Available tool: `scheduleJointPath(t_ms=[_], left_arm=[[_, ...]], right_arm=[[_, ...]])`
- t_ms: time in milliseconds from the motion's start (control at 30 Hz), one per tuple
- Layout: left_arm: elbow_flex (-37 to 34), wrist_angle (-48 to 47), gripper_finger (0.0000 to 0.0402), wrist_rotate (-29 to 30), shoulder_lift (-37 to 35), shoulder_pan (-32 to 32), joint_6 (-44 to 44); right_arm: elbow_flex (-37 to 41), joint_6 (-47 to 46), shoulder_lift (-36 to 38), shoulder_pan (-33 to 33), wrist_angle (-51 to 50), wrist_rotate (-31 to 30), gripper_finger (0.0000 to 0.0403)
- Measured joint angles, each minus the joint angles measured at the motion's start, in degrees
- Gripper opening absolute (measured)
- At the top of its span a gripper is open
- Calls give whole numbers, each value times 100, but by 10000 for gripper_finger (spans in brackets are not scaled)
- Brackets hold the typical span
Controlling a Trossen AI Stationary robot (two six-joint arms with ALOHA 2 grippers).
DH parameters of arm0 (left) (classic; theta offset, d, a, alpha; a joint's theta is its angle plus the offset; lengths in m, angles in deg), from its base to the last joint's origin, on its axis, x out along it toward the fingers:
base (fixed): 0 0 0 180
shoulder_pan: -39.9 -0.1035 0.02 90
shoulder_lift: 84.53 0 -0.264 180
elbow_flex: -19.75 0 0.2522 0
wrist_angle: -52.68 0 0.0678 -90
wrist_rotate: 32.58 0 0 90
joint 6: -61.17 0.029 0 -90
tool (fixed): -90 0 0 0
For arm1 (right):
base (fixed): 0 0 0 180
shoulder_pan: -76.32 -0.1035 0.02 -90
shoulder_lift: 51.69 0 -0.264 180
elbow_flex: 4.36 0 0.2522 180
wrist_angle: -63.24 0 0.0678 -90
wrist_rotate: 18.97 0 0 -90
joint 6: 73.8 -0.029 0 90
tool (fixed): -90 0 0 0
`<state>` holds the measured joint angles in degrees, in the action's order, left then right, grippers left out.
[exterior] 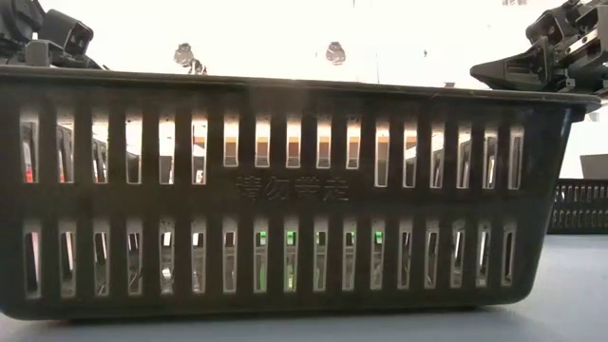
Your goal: Stack baskets on shelf by color
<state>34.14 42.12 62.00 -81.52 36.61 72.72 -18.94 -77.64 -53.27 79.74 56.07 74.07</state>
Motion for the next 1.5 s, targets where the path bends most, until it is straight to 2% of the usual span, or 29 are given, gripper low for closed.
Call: scheduleJointPath(t_ms=[600,800,967,1067,1133,1200,1333,1433,1500], left_arm=[[0,0,37,0,-2,0,0],[0,-1,37,2,0,-2,0],[0,0,37,2,-1,-2,0],[0,69,37,138,-10,-2,117],[0,240,37,201,-8,-3,167],[0,230,37,200,3,-1,153],[0,288,37,202,2,-2,360],[0,288,37,201,4,0,532],[0,315,37,201,2,-2,488]], right_arm=[[2,20,0,0,3,-2,0],[2,835,-2,0,158,-151,0],[2,517,-2,-1,660,-150,0],[2,479,-12,0,1465,-226,0],[2,260,-39,-2,1991,-623,0],[0,-10,-67,-1,2232,-1385,0],[-57,-130,-253,0,1654,-2870,0],[-57,33,-499,42,1504,-3587,0],[-57,116,-684,116,1498,-3840,3]])
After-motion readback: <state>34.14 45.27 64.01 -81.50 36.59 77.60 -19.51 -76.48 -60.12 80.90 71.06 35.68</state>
